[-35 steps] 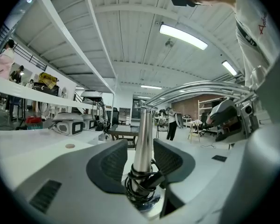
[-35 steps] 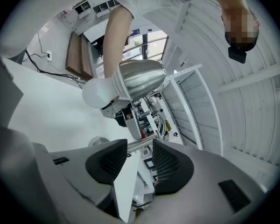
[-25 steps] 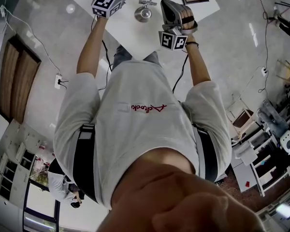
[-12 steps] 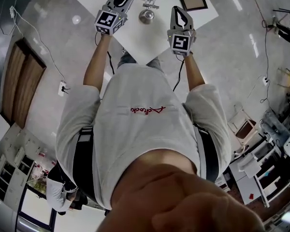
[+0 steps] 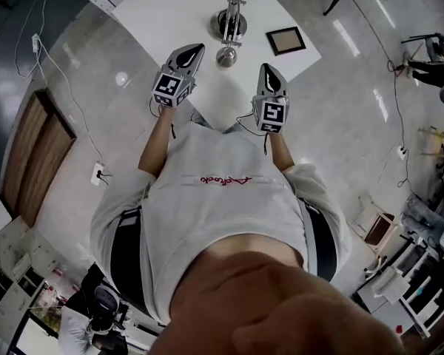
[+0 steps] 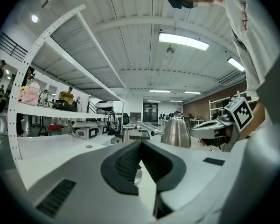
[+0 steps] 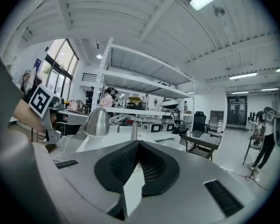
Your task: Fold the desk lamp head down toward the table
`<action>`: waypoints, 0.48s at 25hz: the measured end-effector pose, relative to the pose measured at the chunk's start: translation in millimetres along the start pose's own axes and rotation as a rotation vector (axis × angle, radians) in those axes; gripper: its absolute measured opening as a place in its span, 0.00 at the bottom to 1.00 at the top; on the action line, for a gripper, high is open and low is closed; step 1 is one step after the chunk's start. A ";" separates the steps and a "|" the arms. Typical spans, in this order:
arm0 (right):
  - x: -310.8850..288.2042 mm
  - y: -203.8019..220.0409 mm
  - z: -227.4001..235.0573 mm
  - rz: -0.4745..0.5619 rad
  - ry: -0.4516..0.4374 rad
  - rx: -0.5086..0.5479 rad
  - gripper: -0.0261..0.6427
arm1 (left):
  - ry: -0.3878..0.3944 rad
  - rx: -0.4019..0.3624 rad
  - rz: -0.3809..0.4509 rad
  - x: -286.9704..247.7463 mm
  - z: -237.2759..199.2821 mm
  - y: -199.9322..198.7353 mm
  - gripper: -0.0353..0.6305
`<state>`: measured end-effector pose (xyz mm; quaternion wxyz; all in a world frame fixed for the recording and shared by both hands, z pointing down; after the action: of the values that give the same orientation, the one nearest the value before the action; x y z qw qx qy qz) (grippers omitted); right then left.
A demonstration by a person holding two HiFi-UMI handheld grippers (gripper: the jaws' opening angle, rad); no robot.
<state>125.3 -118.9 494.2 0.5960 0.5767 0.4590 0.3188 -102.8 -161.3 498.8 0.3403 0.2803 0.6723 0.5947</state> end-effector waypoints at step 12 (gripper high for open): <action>34.7 -3.2 -26.6 0.004 -0.010 -0.024 0.06 | -0.057 0.052 0.013 44.9 13.9 4.0 0.09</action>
<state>113.6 -77.3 487.2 0.6044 0.5719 0.4510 0.3227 -119.4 -117.2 496.4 0.3480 0.3103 0.6758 0.5709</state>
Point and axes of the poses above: the fingertips, and each gripper's own axes: x backward along the fingers, z to its right, y out of its underside, the point moved 5 cm from there along x, backward along the fingers, and after that the axes turned 2 degrees about -y, right-handed, at the moved point
